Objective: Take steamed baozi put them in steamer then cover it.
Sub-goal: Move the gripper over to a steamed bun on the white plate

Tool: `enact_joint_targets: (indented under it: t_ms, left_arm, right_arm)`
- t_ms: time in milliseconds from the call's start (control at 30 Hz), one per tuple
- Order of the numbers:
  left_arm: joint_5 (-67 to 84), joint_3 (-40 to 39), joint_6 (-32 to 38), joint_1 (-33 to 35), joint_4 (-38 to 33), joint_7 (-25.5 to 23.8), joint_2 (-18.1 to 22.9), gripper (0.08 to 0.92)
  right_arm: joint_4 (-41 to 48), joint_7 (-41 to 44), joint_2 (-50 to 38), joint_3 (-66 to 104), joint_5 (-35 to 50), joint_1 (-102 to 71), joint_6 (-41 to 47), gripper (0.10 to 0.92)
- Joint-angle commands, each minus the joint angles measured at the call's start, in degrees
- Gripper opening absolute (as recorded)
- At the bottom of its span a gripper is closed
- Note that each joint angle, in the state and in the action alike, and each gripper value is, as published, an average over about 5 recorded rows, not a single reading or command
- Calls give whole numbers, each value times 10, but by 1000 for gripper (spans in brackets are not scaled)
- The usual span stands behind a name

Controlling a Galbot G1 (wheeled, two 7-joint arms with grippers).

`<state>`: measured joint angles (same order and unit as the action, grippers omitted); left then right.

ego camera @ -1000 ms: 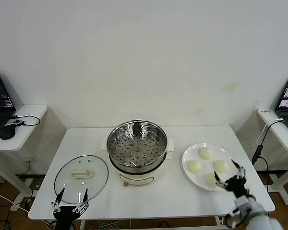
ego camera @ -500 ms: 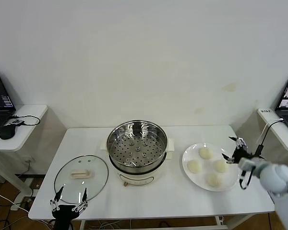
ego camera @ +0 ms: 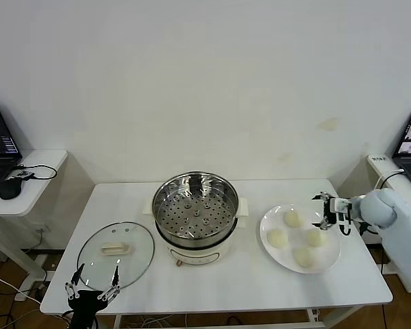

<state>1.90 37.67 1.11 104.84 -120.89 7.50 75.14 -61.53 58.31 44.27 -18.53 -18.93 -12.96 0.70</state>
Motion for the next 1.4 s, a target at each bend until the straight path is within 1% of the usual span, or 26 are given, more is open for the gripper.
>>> enact_joint_targets:
  t_ms: [33, 667, 867, 1067, 1400]
  left_arm:
    - [-4, 6, -1, 0, 1, 0, -1, 823]
    - [-3, 13, -1, -7, 18, -1, -6, 823]
    - [-2, 13, -1, -9, 20, -1, -6, 823]
    - [-2, 12, -1, -10, 22, -1, -6, 823]
    - [-2, 13, -1, -9, 19, 0, -5, 823]
  right_arm:
    - [104, 50, 52, -108, -8, 107, -28, 823]
    - [186, 33, 125, -105, -82, 97, -39, 822]
    - [204, 27, 141, -97, -93, 93, -44, 798]
    - [215, 25, 153, -89, -101, 91, -43, 748]
    - [223, 23, 159, -84, -108, 87, -42, 602]
